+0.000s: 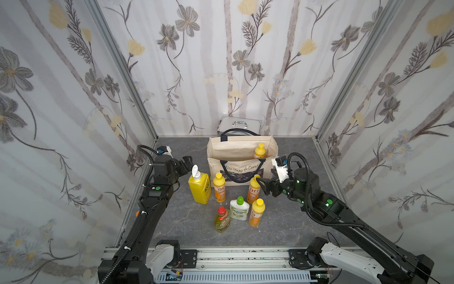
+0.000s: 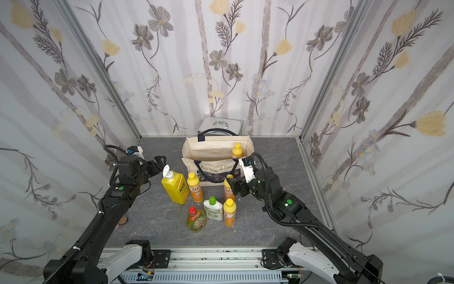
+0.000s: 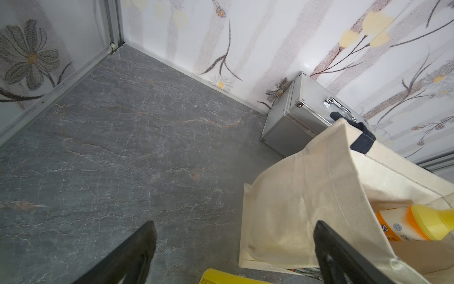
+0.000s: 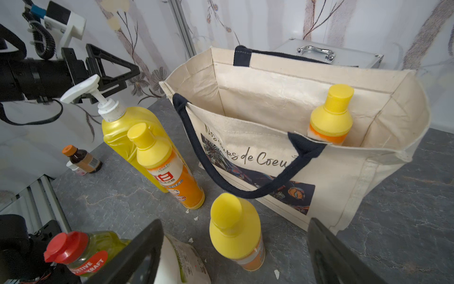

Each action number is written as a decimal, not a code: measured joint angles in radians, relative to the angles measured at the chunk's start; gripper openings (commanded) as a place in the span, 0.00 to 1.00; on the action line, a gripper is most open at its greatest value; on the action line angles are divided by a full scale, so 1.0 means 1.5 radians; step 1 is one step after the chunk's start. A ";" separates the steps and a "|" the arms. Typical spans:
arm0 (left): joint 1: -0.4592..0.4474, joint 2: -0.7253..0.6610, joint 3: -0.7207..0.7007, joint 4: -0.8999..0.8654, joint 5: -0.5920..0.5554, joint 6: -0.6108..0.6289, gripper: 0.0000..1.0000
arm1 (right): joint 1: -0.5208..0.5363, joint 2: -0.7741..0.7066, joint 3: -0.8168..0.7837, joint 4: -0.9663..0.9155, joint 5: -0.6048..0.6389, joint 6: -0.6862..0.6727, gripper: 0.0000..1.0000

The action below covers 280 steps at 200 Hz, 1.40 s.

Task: Pack dish soap into the shopping bag
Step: Pick up the bottle of dish soap at the center of the board.

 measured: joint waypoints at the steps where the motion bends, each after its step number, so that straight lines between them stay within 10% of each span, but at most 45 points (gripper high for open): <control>1: 0.000 0.000 0.000 0.000 0.001 0.000 1.00 | 0.000 0.000 -0.002 0.002 -0.001 -0.001 0.89; 150: 0.000 -0.022 -0.010 0.000 -0.012 0.002 1.00 | -0.033 0.099 -0.057 0.166 -0.047 -0.039 0.89; 280: -0.001 -0.013 -0.025 0.006 -0.016 0.009 1.00 | -0.042 0.151 -0.055 0.196 -0.050 -0.036 0.66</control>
